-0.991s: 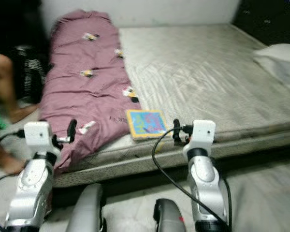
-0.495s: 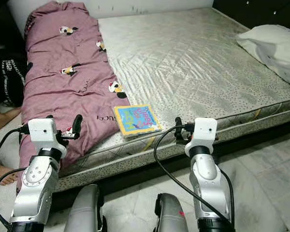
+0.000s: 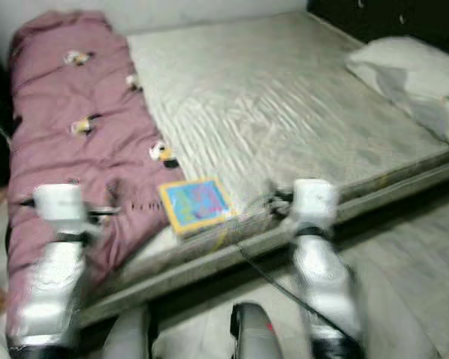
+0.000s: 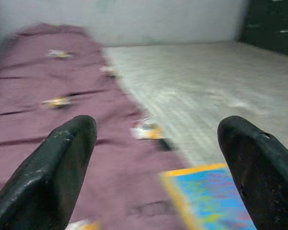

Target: Clean up the room

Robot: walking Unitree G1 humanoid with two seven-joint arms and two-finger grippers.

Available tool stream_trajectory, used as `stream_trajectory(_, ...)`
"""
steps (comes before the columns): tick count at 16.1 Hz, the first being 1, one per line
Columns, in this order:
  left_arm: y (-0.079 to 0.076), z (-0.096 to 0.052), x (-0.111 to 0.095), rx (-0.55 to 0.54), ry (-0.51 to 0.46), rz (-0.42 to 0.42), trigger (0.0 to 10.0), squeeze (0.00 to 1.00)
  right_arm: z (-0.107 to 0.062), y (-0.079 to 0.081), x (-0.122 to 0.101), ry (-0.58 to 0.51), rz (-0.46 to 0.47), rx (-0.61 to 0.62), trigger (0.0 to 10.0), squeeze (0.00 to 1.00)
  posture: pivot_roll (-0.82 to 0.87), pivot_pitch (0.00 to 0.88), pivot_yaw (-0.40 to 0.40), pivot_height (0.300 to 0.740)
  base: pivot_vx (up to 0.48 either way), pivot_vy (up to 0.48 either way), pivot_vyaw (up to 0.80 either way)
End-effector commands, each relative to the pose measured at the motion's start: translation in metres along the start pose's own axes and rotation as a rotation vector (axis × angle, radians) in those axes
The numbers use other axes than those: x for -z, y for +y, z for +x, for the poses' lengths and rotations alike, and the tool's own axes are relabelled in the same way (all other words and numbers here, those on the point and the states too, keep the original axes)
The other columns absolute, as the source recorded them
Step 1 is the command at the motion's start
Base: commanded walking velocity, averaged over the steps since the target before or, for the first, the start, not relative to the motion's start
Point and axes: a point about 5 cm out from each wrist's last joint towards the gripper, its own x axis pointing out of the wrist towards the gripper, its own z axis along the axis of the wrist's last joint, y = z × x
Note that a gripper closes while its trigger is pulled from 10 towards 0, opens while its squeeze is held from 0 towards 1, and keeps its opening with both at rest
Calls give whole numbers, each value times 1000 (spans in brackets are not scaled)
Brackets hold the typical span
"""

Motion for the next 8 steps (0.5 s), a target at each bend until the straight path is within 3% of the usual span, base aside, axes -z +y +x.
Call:
stream_trajectory(1,15,-2,-2,-37,4,27,10000,0,3,13,-9,-32,18,-33,10000,0,-15,35,-13,635,0,0,0)
stream_trajectory(5,16,-2,-1,-48,10,31,10000,0,3,14,-8,-31,22,-39,10000,0,-17,35,-13,630,0,0,0)
stream_trajectory(8,18,0,0,-87,26,1,10000,0,3,13,-8,-32,27,-45,10000,0,-18,34,-14,590,0,0,0)
